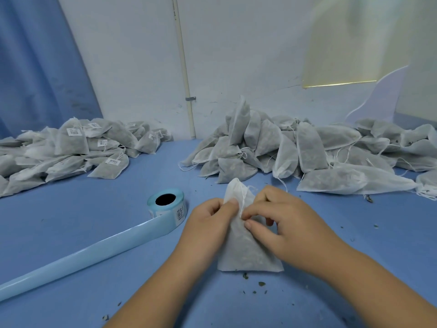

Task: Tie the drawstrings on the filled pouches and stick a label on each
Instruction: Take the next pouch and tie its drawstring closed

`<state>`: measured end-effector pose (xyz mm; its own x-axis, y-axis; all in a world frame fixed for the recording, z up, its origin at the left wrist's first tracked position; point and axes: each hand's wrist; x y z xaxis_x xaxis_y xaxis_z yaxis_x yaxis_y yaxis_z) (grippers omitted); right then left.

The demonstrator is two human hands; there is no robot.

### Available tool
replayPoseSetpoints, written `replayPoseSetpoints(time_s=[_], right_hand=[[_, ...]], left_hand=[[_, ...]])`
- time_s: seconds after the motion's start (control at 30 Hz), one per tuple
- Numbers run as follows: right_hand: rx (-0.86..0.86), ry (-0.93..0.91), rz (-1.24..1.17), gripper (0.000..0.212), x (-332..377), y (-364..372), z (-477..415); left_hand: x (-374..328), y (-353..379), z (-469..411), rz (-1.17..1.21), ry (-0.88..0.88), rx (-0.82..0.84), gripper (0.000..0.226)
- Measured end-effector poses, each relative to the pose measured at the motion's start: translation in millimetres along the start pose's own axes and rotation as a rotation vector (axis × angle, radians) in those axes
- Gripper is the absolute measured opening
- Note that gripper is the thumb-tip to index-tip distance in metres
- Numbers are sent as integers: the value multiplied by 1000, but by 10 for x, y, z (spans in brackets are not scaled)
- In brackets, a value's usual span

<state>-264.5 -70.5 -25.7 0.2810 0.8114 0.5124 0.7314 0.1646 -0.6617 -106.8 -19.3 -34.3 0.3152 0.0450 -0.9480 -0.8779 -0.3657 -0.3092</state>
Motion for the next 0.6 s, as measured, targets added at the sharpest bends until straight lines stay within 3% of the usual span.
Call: replayPoseSetpoints(time_s=[0.2, 0.3, 0.47, 0.6], right_hand=[[65, -17, -47, 14, 76, 15, 10], [51, -4, -220, 14, 145, 61, 19], [20, 55, -463, 16, 284, 240, 29], [34, 188, -393, 20, 171, 433, -92]], left_hand=[[37, -140, 62, 95, 10, 120, 24], [49, -276, 149, 135, -41, 117, 31], [87, -625, 348, -82, -32, 35, 33], [161, -1057, 487, -330, -59, -123, 30]])
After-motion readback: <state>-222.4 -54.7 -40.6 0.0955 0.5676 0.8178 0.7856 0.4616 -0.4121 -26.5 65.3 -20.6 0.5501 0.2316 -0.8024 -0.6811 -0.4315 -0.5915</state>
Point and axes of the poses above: each hand's wrist, its own z-axis away from the middle knuckle, its own y-axis out of the palm, x = y × z, and after that the axes turned 9 degrees about -z, right-handed
